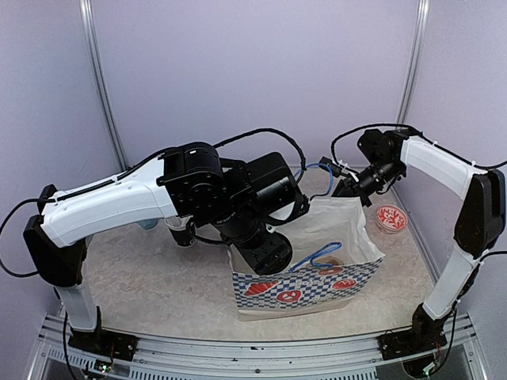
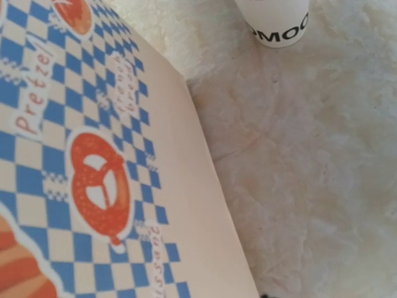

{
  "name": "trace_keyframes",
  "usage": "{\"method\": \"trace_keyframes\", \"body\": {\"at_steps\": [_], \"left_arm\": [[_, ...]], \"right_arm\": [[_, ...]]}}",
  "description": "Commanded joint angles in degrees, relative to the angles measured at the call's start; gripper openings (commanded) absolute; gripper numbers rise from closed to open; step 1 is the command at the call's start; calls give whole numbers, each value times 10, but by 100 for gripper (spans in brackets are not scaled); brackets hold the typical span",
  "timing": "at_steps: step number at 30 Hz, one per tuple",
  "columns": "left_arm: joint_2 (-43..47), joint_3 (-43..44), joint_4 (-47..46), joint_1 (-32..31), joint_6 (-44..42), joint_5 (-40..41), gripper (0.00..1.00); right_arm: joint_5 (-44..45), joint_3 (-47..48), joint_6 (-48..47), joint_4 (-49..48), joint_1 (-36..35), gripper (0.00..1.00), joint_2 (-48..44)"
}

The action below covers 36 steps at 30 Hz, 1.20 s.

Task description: Pack the takeout coffee

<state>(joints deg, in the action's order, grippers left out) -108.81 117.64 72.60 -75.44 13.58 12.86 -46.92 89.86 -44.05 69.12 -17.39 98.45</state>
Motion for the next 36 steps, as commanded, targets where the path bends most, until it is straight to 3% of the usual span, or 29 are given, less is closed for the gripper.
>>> {"method": "trace_keyframes", "body": {"at_steps": [1,15,23,32,36], "left_arm": [[-5,-10,0,7,-9,-27,65],[-46,-48,-19,41,-32,-41,65],[-65,-18,-22,45,-40,-31,64],[26,92,-12,18,-26,30,63],[65,97,-14,16,-28,24,63]], "right_arm": [[-14,-13,-17,0,5,42,-21],[-27,-38,-28,-8,5,42,-24],[-20,-42,-33,-5,5,42,-20],[-15,-27,-31,5,6,42,-19],[-18,-22,-28,7,8,42,-22]]}}
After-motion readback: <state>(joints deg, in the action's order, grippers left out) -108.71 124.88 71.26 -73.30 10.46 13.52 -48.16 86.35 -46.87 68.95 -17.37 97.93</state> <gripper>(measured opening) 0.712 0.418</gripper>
